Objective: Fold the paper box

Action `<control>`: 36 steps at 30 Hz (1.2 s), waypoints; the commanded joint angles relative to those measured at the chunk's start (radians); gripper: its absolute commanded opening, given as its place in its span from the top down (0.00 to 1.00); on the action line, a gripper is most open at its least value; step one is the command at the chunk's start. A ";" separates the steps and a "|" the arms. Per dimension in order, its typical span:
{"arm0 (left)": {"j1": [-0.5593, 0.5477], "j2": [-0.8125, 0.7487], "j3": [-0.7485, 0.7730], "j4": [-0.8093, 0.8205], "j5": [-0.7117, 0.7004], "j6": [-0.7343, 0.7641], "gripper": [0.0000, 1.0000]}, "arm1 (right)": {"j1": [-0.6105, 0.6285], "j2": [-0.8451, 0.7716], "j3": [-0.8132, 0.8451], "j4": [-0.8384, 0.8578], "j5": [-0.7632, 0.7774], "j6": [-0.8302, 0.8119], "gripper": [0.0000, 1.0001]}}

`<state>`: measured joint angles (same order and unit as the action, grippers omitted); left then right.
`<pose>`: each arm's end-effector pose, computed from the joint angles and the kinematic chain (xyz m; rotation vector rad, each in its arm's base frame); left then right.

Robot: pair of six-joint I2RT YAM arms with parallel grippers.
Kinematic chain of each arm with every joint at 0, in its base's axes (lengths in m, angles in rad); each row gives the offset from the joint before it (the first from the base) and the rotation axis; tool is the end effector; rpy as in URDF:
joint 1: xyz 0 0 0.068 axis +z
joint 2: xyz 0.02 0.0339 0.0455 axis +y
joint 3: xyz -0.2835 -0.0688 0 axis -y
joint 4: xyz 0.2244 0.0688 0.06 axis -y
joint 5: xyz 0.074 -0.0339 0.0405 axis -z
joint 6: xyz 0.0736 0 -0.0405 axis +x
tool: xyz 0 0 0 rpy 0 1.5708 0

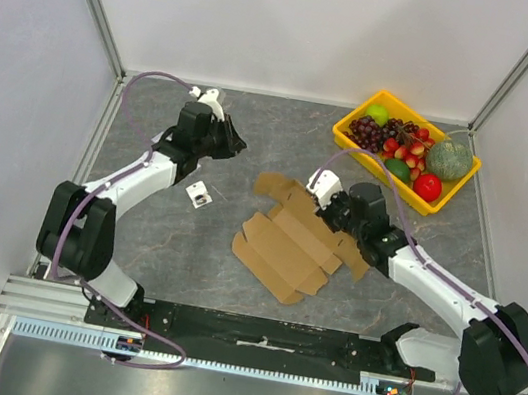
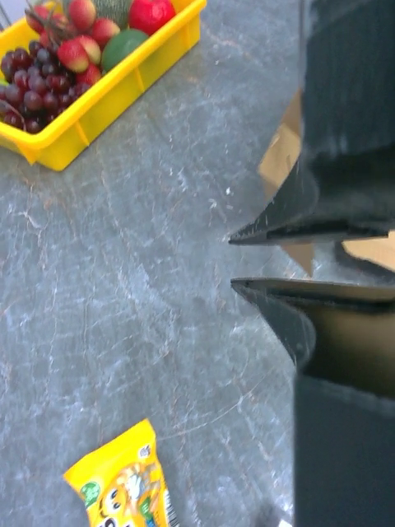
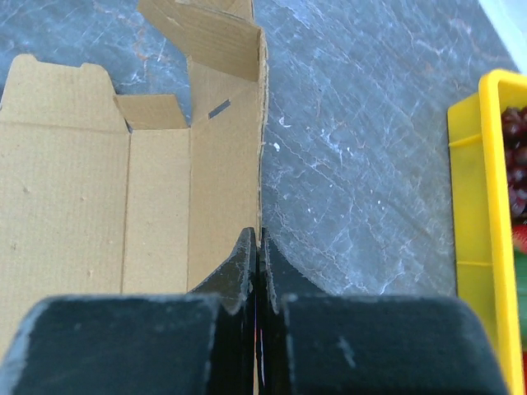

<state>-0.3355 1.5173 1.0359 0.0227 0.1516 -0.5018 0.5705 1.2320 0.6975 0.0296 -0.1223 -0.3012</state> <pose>0.3392 -0.1300 0.2809 -0.0753 2.0906 -0.6729 0.2292 0.1578 0.2471 -0.9477 1.8567 0.2914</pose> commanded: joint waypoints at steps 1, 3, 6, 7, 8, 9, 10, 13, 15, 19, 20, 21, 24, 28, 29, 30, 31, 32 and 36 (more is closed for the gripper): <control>0.027 0.070 0.090 0.010 0.016 -0.006 0.64 | 0.038 -0.063 -0.033 0.052 -0.017 -0.182 1.00; 0.036 0.096 0.105 0.011 0.023 -0.012 0.55 | 0.051 -0.077 -0.049 0.059 -0.020 -0.202 1.00; 0.039 0.127 0.093 0.032 0.046 -0.017 0.48 | 0.057 -0.086 -0.052 0.061 -0.030 -0.211 1.00; 0.039 0.136 0.087 0.042 0.077 -0.015 0.47 | 0.057 -0.088 -0.053 0.062 -0.031 -0.213 1.00; 0.039 0.145 0.073 0.065 0.104 -0.018 0.47 | 0.058 -0.088 -0.053 0.062 -0.034 -0.214 1.00; 0.039 0.155 0.056 0.091 0.141 -0.021 0.47 | 0.057 -0.086 -0.055 0.064 -0.037 -0.216 1.00; 0.039 0.159 0.035 0.118 0.169 -0.026 0.47 | 0.057 -0.086 -0.055 0.064 -0.039 -0.216 1.00; 0.038 0.173 -0.026 0.209 0.250 -0.041 0.47 | 0.060 -0.082 -0.059 0.075 -0.056 -0.228 1.00; 0.036 0.185 -0.054 0.249 0.295 -0.044 0.50 | 0.060 -0.080 -0.065 0.082 -0.065 -0.249 1.00; 0.018 0.187 -0.120 0.299 0.310 -0.046 0.55 | 0.074 -0.072 -0.090 0.115 -0.048 -0.300 1.00; 0.018 0.182 -0.146 0.321 0.310 -0.053 0.56 | 0.078 -0.069 -0.101 0.124 -0.040 -0.317 1.00; 0.015 0.179 -0.174 0.350 0.316 -0.058 0.57 | 0.081 -0.071 -0.108 0.133 -0.036 -0.328 1.00; 0.015 0.161 -0.241 0.440 0.338 -0.063 0.62 | 0.091 -0.071 -0.134 0.167 -0.017 -0.338 1.00; 0.010 0.144 -0.353 0.591 0.373 -0.064 0.66 | 0.101 -0.071 -0.151 0.194 0.022 -0.342 1.00; 0.013 0.147 -0.378 0.630 0.388 -0.064 0.67 | 0.103 -0.072 -0.153 0.196 0.030 -0.348 1.00; 0.010 0.150 -0.396 0.670 0.407 -0.066 0.68 | 0.106 -0.071 -0.153 0.194 0.036 -0.349 1.00; 0.012 0.158 -0.416 0.710 0.423 -0.069 0.70 | 0.108 -0.069 -0.153 0.193 0.042 -0.351 1.00; 0.010 0.165 -0.431 0.753 0.446 -0.070 0.71 | 0.108 -0.065 -0.153 0.188 0.044 -0.354 1.00; 0.010 0.196 -0.476 0.864 0.506 -0.070 0.75 | 0.127 -0.060 -0.159 0.182 0.049 -0.374 1.00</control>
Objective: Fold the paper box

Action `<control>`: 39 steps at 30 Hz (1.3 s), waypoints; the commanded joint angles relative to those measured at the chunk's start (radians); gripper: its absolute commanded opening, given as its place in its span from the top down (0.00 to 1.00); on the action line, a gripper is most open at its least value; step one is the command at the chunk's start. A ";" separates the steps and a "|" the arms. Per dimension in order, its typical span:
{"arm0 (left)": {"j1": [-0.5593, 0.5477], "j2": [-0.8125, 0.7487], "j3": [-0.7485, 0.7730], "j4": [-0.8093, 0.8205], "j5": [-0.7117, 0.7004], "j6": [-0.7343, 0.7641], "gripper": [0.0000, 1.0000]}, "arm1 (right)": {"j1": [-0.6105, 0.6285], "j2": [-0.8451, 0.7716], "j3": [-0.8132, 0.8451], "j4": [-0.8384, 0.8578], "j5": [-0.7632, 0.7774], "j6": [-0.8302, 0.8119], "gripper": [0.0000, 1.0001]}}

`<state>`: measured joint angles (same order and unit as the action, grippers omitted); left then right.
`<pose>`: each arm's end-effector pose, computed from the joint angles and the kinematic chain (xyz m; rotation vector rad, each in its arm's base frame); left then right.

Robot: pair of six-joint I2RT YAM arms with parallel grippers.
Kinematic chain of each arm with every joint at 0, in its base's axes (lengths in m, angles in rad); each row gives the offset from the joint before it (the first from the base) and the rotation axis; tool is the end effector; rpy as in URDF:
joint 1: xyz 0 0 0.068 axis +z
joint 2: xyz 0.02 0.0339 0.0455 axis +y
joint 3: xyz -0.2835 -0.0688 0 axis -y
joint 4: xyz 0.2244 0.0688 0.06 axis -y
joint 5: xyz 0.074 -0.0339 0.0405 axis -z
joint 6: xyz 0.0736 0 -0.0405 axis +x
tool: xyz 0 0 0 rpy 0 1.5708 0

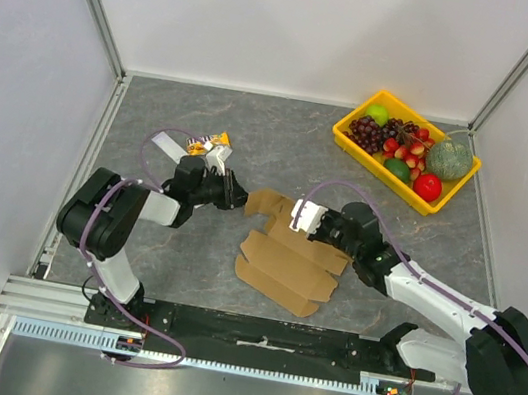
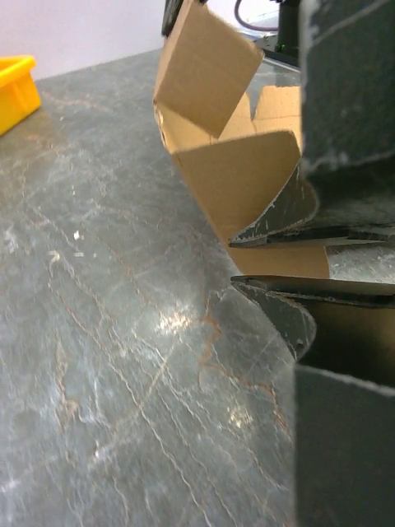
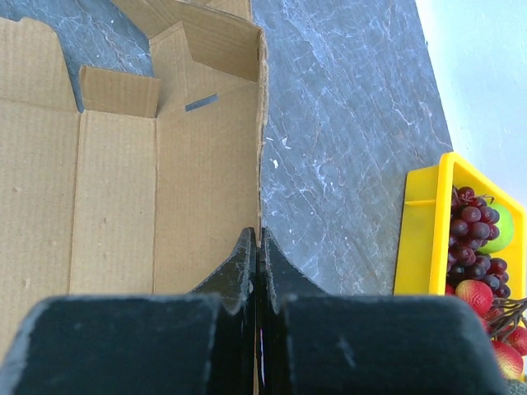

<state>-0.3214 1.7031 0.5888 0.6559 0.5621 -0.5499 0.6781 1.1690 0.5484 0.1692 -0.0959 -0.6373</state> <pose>0.3030 -0.1422 0.1592 0.1352 2.1323 -1.1021 0.1973 0.1680 0.2285 -1.2837 1.5624 0.1228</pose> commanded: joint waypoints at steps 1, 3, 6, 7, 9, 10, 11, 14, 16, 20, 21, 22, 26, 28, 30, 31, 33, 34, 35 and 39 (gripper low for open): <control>-0.002 0.018 -0.032 0.252 0.111 -0.024 0.75 | 0.027 0.004 -0.011 0.046 0.022 -0.047 1.00; -0.002 0.030 -0.047 0.307 0.140 -0.027 0.75 | 0.037 0.009 -0.007 0.033 0.018 -0.064 1.00; -0.004 0.049 -0.061 0.378 0.185 -0.035 0.76 | 0.047 0.017 -0.010 0.059 0.039 -0.061 1.00; -0.004 0.058 -0.066 0.398 0.205 -0.039 0.76 | 0.049 0.020 -0.008 0.062 0.039 -0.061 1.00; -0.004 0.072 -0.069 0.428 0.232 -0.039 0.76 | 0.051 0.026 -0.005 0.064 0.041 -0.059 1.00; -0.004 0.079 -0.073 0.442 0.245 -0.041 0.76 | 0.051 0.029 -0.002 0.064 0.041 -0.058 1.00; -0.004 0.085 -0.076 0.455 0.258 -0.041 0.76 | 0.049 0.029 -0.001 0.065 0.042 -0.055 1.00; -0.002 0.101 -0.087 0.484 0.294 -0.035 0.76 | 0.049 0.037 0.004 0.062 0.035 -0.056 1.00; -0.002 0.099 -0.098 0.494 0.306 -0.028 0.76 | 0.049 0.044 0.008 0.052 0.035 -0.068 1.00; -0.002 0.092 -0.124 0.499 0.314 -0.018 0.76 | 0.052 0.052 0.012 0.038 0.036 -0.091 1.00; -0.004 0.092 -0.127 0.502 0.318 -0.018 0.76 | 0.052 0.054 0.012 0.033 0.036 -0.096 1.00; -0.004 0.092 -0.130 0.508 0.323 -0.016 0.76 | 0.052 0.054 0.012 0.030 0.036 -0.101 1.00; -0.010 0.104 -0.136 0.533 0.341 -0.024 0.76 | 0.066 0.054 0.012 0.024 0.045 -0.128 1.00; -0.013 0.105 -0.142 0.539 0.346 -0.022 0.76 | 0.070 0.052 0.007 0.020 0.045 -0.142 1.00; -0.015 0.105 -0.147 0.542 0.351 -0.019 0.76 | 0.078 0.052 0.004 0.018 0.054 -0.156 1.00; -0.018 0.107 -0.149 0.545 0.352 -0.021 0.76 | 0.081 0.054 0.002 0.015 0.059 -0.162 1.00; -0.018 0.112 -0.149 0.557 0.360 -0.025 0.76 | 0.087 0.057 0.004 0.007 0.065 -0.173 1.00; -0.018 0.113 -0.149 0.565 0.364 -0.030 0.76 | 0.090 0.060 0.005 0.004 0.068 -0.180 1.00; -0.019 0.113 -0.150 0.577 0.370 -0.036 0.75 | 0.095 0.060 0.007 0.000 0.073 -0.186 1.00; -0.019 0.118 -0.162 0.632 0.387 -0.067 0.74 | 0.106 0.064 0.008 -0.005 0.090 -0.194 1.00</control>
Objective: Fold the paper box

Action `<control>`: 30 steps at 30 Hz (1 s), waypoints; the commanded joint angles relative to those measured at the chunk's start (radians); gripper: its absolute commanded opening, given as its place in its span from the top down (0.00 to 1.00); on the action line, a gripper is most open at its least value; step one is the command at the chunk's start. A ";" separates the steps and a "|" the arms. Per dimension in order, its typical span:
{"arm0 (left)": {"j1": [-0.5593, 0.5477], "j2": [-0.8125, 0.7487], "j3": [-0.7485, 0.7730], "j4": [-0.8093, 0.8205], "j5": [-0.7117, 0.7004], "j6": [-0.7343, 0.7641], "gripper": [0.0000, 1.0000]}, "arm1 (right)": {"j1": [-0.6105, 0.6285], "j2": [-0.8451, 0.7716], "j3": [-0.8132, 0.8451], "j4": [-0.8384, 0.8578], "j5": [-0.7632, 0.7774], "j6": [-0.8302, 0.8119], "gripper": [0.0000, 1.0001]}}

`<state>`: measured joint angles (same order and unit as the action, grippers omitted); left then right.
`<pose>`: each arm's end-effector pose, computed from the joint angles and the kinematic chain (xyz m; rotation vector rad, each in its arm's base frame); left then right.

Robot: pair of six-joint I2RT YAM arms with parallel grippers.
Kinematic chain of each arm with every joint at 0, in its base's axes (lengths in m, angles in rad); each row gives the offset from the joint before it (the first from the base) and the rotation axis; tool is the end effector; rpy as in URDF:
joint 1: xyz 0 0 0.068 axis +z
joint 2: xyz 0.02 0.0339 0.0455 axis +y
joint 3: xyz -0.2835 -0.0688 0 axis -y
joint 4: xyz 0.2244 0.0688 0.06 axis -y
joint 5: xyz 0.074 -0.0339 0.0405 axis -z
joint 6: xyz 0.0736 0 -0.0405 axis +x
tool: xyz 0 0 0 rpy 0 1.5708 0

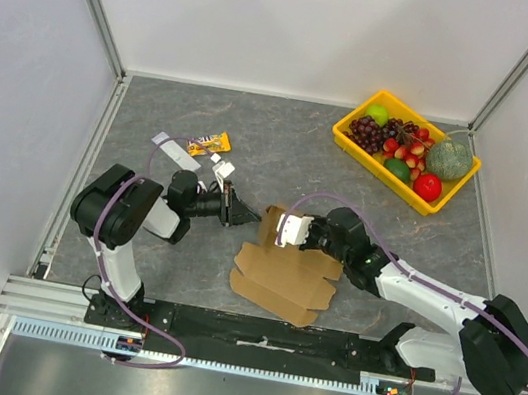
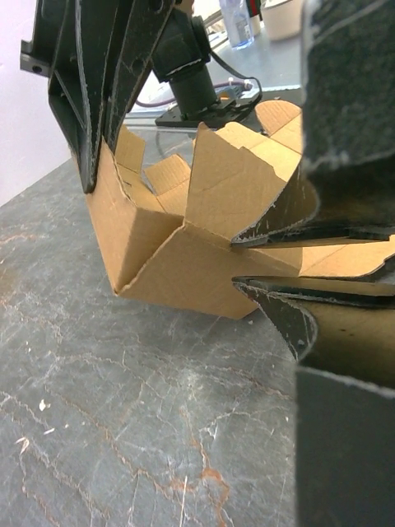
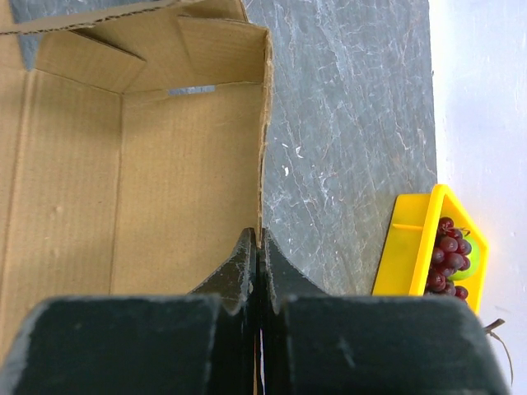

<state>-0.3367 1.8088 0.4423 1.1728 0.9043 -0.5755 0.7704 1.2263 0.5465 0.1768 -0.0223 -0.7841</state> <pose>0.2720 -0.1565 0.1584 0.4962 1.8590 -1.4267 0.1896 0.1863 0.2148 -1.4640 1.4686 0.0147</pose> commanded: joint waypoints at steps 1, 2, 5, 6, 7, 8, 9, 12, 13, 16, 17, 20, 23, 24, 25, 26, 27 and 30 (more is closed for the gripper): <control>-0.007 0.009 -0.023 0.128 0.048 -0.047 0.74 | 0.015 0.009 0.010 -0.016 0.016 -0.047 1.00; -0.007 0.006 -0.028 0.137 0.048 -0.053 0.73 | 0.017 0.010 0.009 -0.016 0.016 -0.047 1.00; -0.010 -0.005 -0.046 0.154 0.048 -0.061 0.72 | 0.018 0.012 0.006 -0.019 0.016 -0.041 1.00; -0.012 -0.008 -0.051 0.153 0.047 -0.063 0.72 | 0.018 0.012 0.006 -0.019 0.037 -0.038 1.00; -0.013 -0.011 -0.056 0.156 0.048 -0.058 0.72 | 0.018 0.013 0.006 -0.019 0.036 -0.035 1.00; -0.013 -0.009 -0.060 0.154 0.047 -0.057 0.71 | 0.018 0.013 0.006 -0.019 0.038 -0.034 1.00; -0.013 -0.011 -0.063 0.156 0.047 -0.057 0.71 | 0.018 0.015 0.004 -0.017 0.038 -0.030 1.00; -0.015 -0.011 -0.077 0.171 0.042 -0.057 0.66 | 0.018 0.016 0.004 -0.011 0.039 -0.023 1.00; -0.015 -0.009 -0.083 0.177 0.044 -0.058 0.64 | 0.018 0.016 0.004 -0.010 0.039 -0.021 1.00; -0.018 -0.008 -0.091 0.203 0.042 -0.069 0.58 | 0.018 0.018 0.004 -0.007 0.036 -0.020 1.00; -0.018 -0.008 -0.091 0.206 0.044 -0.067 0.56 | 0.018 0.019 0.004 -0.007 0.036 -0.020 1.00; -0.018 0.000 -0.085 0.208 0.041 -0.066 0.48 | 0.018 0.010 0.003 -0.011 0.025 -0.027 1.00; -0.018 0.012 -0.077 0.215 0.039 -0.064 0.42 | 0.018 -0.005 -0.010 -0.004 0.025 -0.043 1.00; -0.019 0.015 -0.077 0.218 0.039 -0.063 0.41 | 0.018 -0.011 -0.013 -0.002 0.000 -0.049 1.00; -0.018 0.017 -0.076 0.217 0.036 -0.060 0.39 | 0.018 -0.017 -0.016 0.001 -0.008 -0.055 1.00; -0.019 0.015 -0.077 0.218 0.036 -0.055 0.38 | 0.018 -0.021 -0.020 0.004 -0.017 -0.060 1.00; -0.019 0.015 -0.077 0.215 0.039 -0.050 0.36 | 0.018 -0.028 -0.023 0.009 -0.027 -0.061 1.00; -0.021 0.008 -0.077 0.202 0.035 -0.031 0.32 | 0.018 -0.042 -0.028 0.027 -0.051 -0.066 1.00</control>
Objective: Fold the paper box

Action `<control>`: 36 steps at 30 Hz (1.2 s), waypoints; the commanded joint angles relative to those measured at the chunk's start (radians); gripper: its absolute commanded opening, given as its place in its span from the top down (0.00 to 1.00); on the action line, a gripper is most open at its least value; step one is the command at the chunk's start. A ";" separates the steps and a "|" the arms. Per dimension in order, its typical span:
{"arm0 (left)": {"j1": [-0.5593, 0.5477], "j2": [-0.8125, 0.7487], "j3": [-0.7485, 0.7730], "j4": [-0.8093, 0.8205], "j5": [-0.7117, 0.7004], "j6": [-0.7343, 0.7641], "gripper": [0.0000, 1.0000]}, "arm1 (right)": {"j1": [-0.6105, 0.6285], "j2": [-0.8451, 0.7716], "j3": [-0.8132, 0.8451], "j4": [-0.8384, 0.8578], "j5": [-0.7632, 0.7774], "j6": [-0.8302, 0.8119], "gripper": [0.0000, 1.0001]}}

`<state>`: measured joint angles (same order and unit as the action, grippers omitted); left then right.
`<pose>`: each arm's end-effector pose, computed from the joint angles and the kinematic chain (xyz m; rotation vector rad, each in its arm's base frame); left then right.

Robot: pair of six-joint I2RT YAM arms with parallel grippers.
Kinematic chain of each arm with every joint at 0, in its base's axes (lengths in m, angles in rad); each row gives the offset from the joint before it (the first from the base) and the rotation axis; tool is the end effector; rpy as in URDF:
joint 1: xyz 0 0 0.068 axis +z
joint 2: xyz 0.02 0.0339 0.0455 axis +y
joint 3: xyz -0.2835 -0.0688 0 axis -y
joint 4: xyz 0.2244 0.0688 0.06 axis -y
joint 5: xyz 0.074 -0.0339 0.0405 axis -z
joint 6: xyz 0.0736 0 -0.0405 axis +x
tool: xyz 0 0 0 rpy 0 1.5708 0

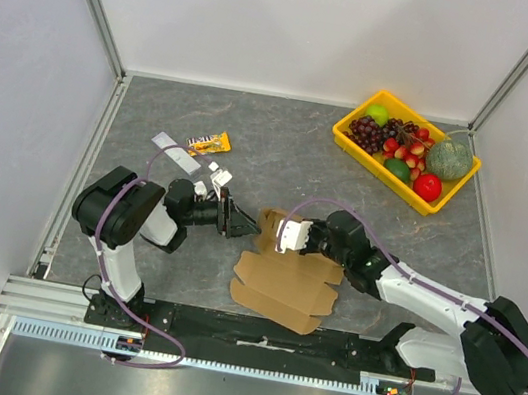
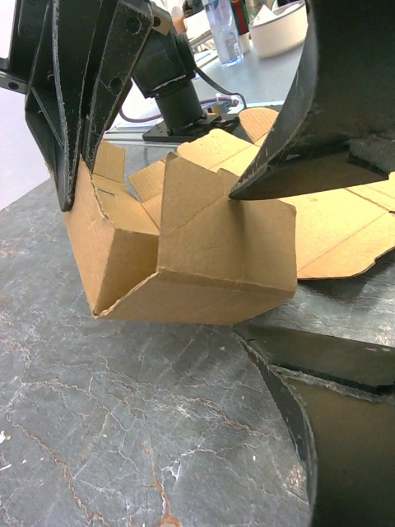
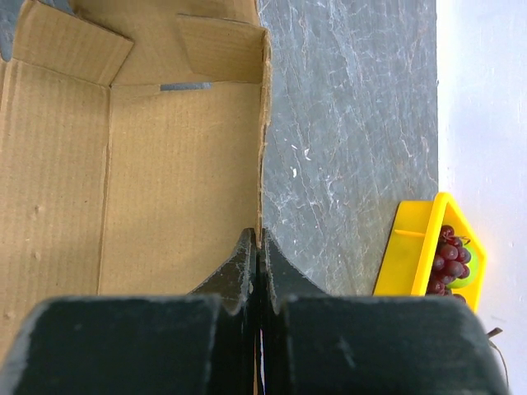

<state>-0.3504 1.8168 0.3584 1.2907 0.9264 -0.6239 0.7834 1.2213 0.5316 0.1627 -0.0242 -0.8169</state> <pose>0.2525 -0.1549 0.1525 0.4986 1.8550 -1.4810 0.1842 0.1860 0.2091 -1.5151 1.4507 0.0052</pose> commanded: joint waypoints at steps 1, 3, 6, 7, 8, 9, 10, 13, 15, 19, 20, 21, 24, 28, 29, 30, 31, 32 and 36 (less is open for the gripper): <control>-0.007 -0.004 0.007 0.075 0.009 0.027 0.31 | 0.005 -0.039 -0.013 0.043 -0.055 -0.036 1.00; -0.010 -0.011 0.007 0.047 0.000 0.055 0.29 | 0.005 -0.046 -0.015 0.047 -0.066 -0.047 1.00; -0.016 -0.028 0.002 0.027 -0.012 0.079 0.25 | 0.005 -0.054 -0.016 0.047 -0.086 -0.056 1.00; -0.019 -0.034 0.001 0.022 -0.015 0.084 0.24 | 0.005 -0.055 -0.016 0.047 -0.091 -0.059 1.00; -0.021 -0.040 -0.001 0.019 -0.017 0.090 0.23 | 0.005 -0.057 -0.018 0.049 -0.100 -0.060 1.00; -0.024 -0.048 -0.004 0.015 -0.017 0.092 0.22 | 0.005 -0.057 -0.019 0.049 -0.103 -0.062 1.00; -0.025 -0.056 -0.006 0.010 -0.018 0.095 0.22 | 0.007 -0.055 -0.021 0.051 -0.108 -0.065 1.00; -0.033 -0.066 -0.009 -0.002 -0.024 0.104 0.21 | 0.010 -0.052 -0.021 0.057 -0.105 -0.073 1.00; -0.044 -0.073 -0.009 -0.017 -0.035 0.113 0.20 | 0.013 -0.049 -0.022 0.066 -0.097 -0.077 1.00; -0.068 -0.091 -0.009 -0.068 -0.086 0.154 0.20 | 0.025 -0.051 -0.042 0.127 -0.063 -0.080 1.00; -0.078 -0.097 -0.009 -0.092 -0.106 0.167 0.20 | 0.028 -0.051 -0.045 0.142 -0.059 -0.082 1.00; -0.084 -0.109 -0.010 -0.117 -0.125 0.183 0.20 | 0.031 -0.048 -0.045 0.150 -0.054 -0.082 1.00; -0.098 -0.146 -0.015 -0.177 -0.198 0.217 0.20 | 0.045 -0.039 -0.047 0.167 -0.033 -0.096 1.00; -0.104 -0.191 -0.027 -0.235 -0.270 0.245 0.20 | 0.059 -0.043 -0.059 0.204 0.001 -0.099 1.00; -0.102 -0.200 -0.032 -0.246 -0.285 0.251 0.20 | 0.062 -0.045 -0.062 0.212 0.007 -0.099 1.00; -0.104 -0.209 -0.036 -0.249 -0.300 0.251 0.20 | 0.063 -0.045 -0.064 0.210 0.012 -0.100 1.00; -0.105 -0.214 -0.041 -0.249 -0.313 0.254 0.20 | 0.066 -0.045 -0.064 0.210 0.013 -0.103 1.00; -0.107 -0.217 -0.044 -0.248 -0.325 0.256 0.20 | 0.070 -0.043 -0.064 0.209 0.018 -0.106 1.00; -0.122 -0.218 -0.062 -0.214 -0.377 0.251 0.20 | 0.092 -0.032 -0.081 0.224 0.062 -0.116 1.00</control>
<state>-0.4572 1.6199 0.3164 1.0481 0.6430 -0.4282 0.8509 1.1866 0.4709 0.3092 -0.0151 -0.8989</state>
